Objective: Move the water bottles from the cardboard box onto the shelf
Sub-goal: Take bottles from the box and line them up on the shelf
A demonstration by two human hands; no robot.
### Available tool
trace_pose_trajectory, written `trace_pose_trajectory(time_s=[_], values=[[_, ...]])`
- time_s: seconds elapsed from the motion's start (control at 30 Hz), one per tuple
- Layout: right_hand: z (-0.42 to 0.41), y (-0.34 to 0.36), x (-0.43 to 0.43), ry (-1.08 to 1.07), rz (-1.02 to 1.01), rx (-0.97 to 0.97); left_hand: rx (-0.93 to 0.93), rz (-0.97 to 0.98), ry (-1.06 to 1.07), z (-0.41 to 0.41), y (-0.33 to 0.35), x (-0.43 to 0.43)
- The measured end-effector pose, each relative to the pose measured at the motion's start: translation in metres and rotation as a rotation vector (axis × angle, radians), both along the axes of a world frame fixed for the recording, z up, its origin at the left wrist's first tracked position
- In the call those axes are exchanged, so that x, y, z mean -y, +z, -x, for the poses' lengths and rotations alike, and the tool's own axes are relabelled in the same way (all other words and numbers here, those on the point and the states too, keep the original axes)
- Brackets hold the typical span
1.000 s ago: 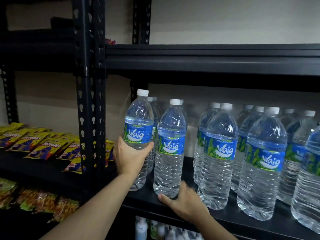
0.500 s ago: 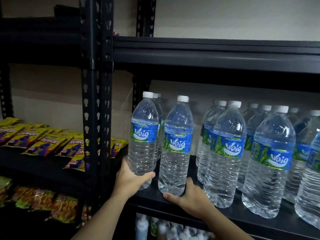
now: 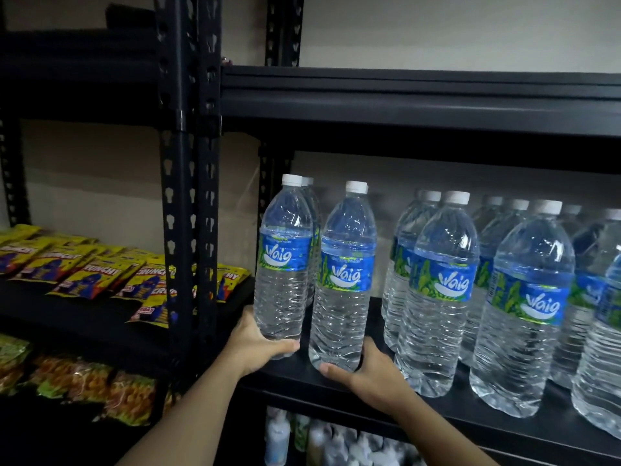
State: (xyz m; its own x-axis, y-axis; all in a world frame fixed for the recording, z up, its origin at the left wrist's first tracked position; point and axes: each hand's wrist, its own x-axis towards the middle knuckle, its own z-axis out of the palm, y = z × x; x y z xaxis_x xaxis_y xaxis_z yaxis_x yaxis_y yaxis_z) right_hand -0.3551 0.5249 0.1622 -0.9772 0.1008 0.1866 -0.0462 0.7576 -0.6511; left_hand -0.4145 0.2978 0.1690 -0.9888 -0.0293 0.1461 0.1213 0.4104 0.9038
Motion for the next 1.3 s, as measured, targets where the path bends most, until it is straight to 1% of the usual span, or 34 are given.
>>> trace_pose_trajectory(time_s=[0.27, 0.47, 0.7, 0.97, 1.17, 1.3], values=[[0.0003, 0.0003, 0.0000, -0.010, -0.002, 0.005, 0.002, -0.082, 0.009, 0.0052, -0.0048, -0.0004], [0.0007, 0.0004, 0.0005, 0.012, -0.050, 0.031, -0.011, -0.086, 0.065, 0.0034, -0.0029, -0.0032], [0.0026, -0.0015, -0.0006, 0.011, -0.022, 0.013, -0.032, -0.068, 0.144, 0.0052, -0.0060, -0.0054], [0.0042, -0.0040, -0.0028, -0.003, 0.045, -0.014, -0.012, -0.063, 0.073, 0.0088, -0.0050, -0.0018], [0.0035, -0.0030, -0.0033, 0.011, 0.016, -0.011, -0.024, -0.081, 0.066, 0.0097, -0.0068, -0.0018], [0.0035, -0.0016, -0.0057, 0.023, 0.042, -0.017, -0.027, -0.082, 0.050, 0.0086, -0.0061, -0.0025]])
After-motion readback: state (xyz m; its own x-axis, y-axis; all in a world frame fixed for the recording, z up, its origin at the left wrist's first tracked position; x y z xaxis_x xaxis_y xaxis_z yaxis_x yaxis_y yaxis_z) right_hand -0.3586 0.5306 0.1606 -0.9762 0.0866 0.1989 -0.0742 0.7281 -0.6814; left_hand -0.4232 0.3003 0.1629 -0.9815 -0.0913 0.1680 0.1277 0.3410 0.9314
